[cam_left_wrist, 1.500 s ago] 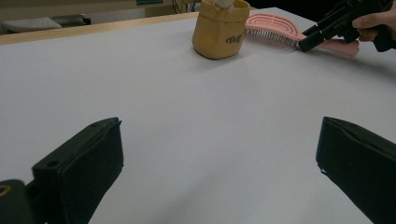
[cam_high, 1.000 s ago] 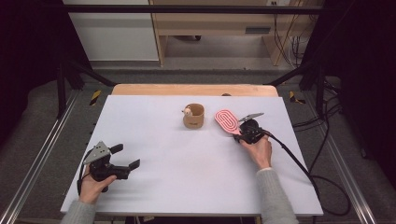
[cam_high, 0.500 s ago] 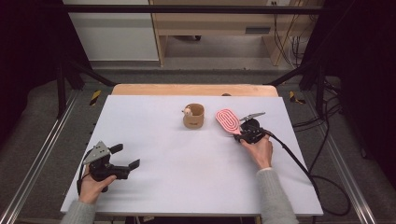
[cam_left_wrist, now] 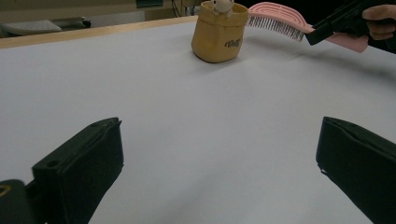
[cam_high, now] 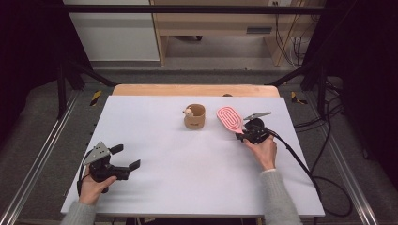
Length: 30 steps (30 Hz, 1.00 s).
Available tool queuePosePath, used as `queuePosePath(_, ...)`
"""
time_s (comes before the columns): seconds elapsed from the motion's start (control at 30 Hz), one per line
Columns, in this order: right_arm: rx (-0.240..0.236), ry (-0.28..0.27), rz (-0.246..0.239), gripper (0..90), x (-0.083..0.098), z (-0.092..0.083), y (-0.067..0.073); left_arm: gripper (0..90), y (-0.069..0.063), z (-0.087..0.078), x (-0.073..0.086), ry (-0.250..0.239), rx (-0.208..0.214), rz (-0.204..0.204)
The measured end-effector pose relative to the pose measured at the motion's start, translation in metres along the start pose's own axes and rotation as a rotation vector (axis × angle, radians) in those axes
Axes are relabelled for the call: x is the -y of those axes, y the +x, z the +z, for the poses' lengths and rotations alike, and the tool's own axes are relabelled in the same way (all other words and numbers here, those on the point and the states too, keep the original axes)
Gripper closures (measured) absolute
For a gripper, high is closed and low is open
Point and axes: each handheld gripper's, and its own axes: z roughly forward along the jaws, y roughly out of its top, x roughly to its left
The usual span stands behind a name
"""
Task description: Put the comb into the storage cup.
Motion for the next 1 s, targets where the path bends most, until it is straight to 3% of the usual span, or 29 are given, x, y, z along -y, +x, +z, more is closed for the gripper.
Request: queuePosePath(1.0, -0.072, -0.094, -0.038, 69.4, 0.002, -0.034, 0.02, 0.6, -0.006, 0.001, -0.005, -0.009, 0.003, -0.009)
